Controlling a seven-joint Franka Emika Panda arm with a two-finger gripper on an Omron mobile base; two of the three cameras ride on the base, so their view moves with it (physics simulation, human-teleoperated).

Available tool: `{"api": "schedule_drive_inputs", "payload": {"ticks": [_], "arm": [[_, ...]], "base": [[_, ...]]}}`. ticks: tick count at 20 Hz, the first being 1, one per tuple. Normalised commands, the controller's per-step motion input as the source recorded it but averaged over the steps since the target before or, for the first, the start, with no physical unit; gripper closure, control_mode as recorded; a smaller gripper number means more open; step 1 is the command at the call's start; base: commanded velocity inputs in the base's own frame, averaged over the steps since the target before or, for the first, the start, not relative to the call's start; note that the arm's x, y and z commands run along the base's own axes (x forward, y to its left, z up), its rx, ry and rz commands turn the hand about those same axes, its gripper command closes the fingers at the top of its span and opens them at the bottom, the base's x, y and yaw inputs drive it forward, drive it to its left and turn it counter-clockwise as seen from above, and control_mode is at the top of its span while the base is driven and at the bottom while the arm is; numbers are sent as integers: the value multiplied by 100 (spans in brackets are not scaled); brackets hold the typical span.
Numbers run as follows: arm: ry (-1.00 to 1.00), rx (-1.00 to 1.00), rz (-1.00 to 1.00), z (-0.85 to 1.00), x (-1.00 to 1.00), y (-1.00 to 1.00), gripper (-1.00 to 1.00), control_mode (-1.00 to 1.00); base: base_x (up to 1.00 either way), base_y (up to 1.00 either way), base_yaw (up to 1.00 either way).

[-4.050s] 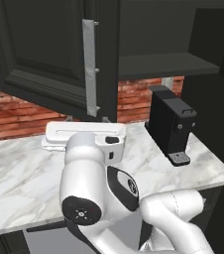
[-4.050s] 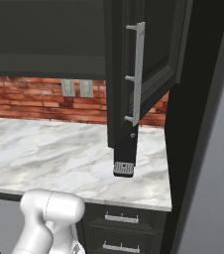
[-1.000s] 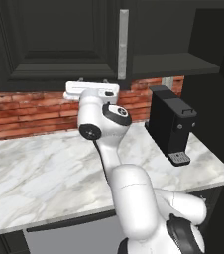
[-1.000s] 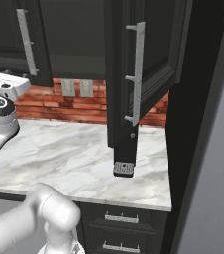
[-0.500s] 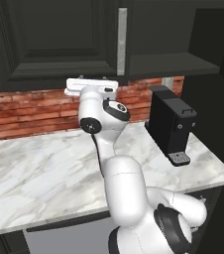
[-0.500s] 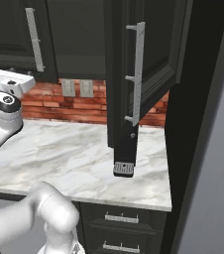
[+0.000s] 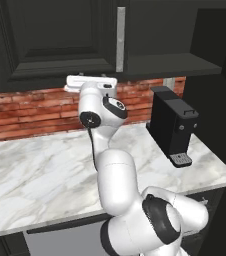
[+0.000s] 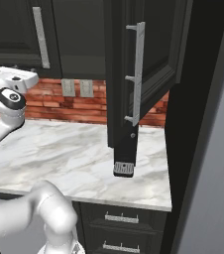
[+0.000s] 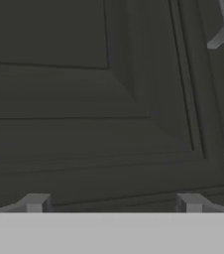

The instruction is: Close all open cabinet doors.

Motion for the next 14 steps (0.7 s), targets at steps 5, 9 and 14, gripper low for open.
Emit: {"api": "schedule_drive_inputs", "payload": {"ticks": [5,9,14], "arm": [[0,0,0,0,32,0,-100,-100],[0,0,0,0,25,0,-100,-100],[0,0,0,1,-20,-5,-100,-100]], "base": [[0,0,0],[0,0,0],[0,0,0]]}}
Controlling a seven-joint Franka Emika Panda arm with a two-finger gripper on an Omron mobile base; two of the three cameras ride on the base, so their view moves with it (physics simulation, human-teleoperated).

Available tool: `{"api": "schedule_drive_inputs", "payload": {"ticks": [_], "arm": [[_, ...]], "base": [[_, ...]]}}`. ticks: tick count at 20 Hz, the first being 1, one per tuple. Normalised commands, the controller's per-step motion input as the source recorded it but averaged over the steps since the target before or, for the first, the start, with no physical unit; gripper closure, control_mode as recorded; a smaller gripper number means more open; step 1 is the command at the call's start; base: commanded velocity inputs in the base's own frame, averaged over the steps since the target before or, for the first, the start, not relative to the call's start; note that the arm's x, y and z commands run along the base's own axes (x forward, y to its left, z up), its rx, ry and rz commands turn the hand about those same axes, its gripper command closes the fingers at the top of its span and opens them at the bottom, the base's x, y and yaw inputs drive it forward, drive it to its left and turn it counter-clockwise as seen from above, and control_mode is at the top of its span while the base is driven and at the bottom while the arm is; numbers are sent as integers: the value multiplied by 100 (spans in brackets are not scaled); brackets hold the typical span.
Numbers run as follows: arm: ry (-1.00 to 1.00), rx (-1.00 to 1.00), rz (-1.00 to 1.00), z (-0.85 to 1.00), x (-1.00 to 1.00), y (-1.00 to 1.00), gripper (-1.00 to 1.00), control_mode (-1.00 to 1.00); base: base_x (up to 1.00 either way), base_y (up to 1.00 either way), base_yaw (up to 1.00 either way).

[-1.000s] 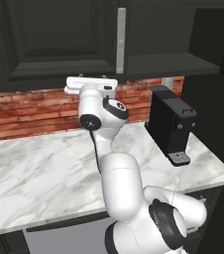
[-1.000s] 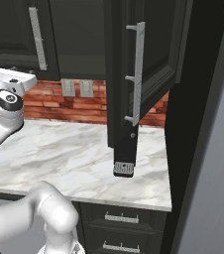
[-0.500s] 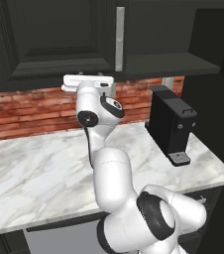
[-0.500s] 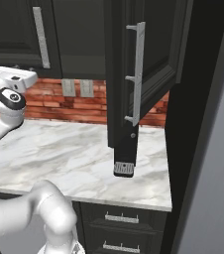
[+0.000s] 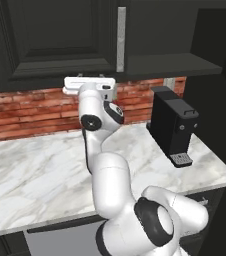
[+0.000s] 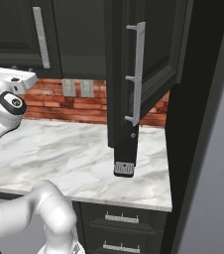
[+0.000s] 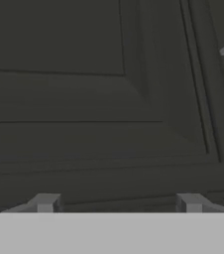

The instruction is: Close all open cabinet doors.

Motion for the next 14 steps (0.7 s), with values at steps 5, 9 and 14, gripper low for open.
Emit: {"api": "schedule_drive_inputs", "payload": {"ticks": [5,9,14], "arm": [[3,0,0,13,-67,-24,-100,-100],[5,0,0,25,-86,-27,-100,-100],[11,0,0,43,-80,-30,-100,-100]], "base": [[0,0,0],[0,0,0],[0,0,0]]}}
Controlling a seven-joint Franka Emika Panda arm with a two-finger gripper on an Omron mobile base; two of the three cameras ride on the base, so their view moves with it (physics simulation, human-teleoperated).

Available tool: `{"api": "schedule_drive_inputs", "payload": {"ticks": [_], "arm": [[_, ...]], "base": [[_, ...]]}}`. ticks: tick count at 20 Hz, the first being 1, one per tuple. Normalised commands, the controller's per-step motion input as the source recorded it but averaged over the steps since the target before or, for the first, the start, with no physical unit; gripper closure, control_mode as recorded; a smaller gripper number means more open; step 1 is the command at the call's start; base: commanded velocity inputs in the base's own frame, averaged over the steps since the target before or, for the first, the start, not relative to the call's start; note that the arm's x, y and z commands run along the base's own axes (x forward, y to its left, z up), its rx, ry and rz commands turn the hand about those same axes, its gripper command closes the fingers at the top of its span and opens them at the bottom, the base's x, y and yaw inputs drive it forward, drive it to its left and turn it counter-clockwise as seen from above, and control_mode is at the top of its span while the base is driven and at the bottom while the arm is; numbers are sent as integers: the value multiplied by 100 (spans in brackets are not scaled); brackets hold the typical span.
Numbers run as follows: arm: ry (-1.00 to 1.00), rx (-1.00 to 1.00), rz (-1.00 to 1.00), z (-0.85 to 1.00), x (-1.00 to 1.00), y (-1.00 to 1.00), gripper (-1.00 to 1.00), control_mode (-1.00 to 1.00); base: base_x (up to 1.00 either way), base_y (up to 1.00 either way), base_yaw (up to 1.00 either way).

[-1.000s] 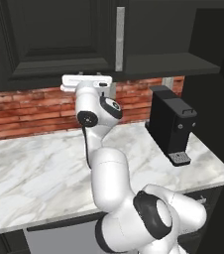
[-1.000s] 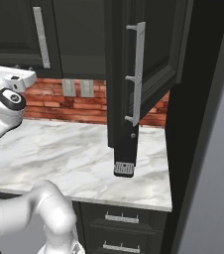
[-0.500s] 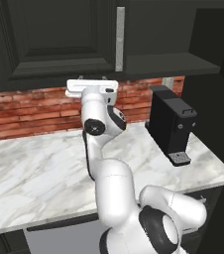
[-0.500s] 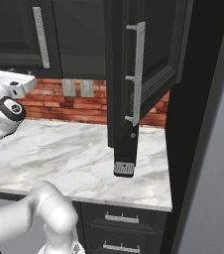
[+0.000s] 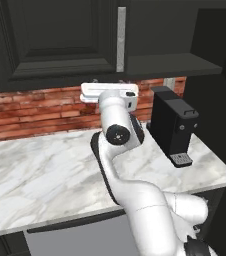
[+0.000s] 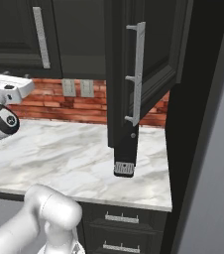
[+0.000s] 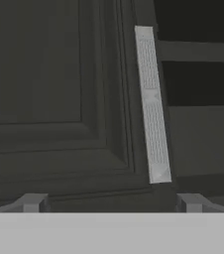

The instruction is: Close all open cabinet doors.

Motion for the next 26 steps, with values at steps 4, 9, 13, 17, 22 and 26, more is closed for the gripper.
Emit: {"api": "schedule_drive_inputs", "payload": {"ticks": [4,9,13,17,22,26], "arm": [[18,0,0,57,-66,-32,-100,-100],[18,0,0,44,-67,-35,-100,-100],[19,0,0,37,-69,-38,-100,-100],[14,0,0,23,-75,-44,-100,-100],[6,0,0,0,-72,-43,-100,-100],[0,0,0,-8,-65,-14,-100,-100]], "base": [[0,0,0],[0,0,0],[0,0,0],[0,0,0],[0,0,0],[0,0,0]]}}
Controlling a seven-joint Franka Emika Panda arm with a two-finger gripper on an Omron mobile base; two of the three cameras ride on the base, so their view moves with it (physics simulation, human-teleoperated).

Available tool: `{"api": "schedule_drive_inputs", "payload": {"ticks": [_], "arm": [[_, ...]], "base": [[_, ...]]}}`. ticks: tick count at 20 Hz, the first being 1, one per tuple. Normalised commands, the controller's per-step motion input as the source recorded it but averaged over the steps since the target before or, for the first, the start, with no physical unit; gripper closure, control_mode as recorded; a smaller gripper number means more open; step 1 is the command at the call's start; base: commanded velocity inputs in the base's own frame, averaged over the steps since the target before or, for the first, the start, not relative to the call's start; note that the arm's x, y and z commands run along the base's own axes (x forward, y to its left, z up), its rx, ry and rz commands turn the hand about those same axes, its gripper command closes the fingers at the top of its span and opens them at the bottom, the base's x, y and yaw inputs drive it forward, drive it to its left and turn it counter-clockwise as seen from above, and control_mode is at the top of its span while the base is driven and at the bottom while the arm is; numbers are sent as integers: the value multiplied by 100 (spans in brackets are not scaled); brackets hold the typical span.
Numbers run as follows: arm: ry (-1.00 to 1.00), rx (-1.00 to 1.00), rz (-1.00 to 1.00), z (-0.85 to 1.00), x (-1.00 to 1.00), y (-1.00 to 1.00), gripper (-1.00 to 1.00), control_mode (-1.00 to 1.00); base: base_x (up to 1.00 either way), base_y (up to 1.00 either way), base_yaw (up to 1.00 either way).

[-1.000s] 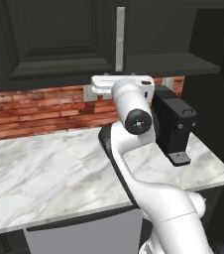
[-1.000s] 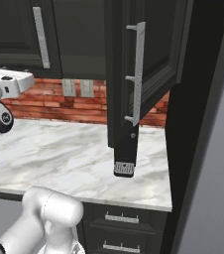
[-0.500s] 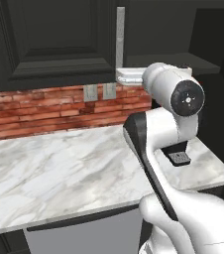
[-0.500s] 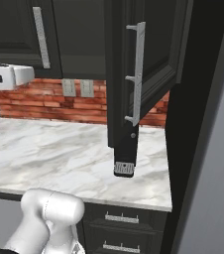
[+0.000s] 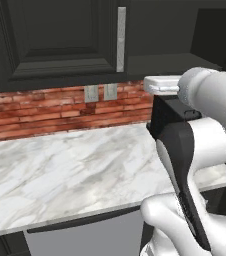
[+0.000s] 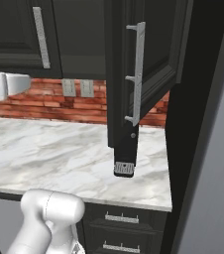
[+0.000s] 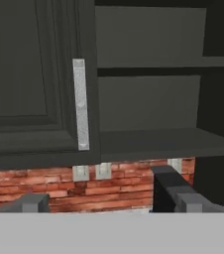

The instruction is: Close all open cabinet doors.

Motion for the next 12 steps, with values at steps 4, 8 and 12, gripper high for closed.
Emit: {"api": "schedule_drive_inputs", "payload": {"ticks": [4,8,12], "arm": [[0,0,0,-6,-65,-13,-100,-100],[0,0,0,-4,-53,-35,-100,-100],[0,0,0,-15,-31,-53,-100,-100]], "base": [[0,0,0],[0,0,0],[0,0,0]]}}
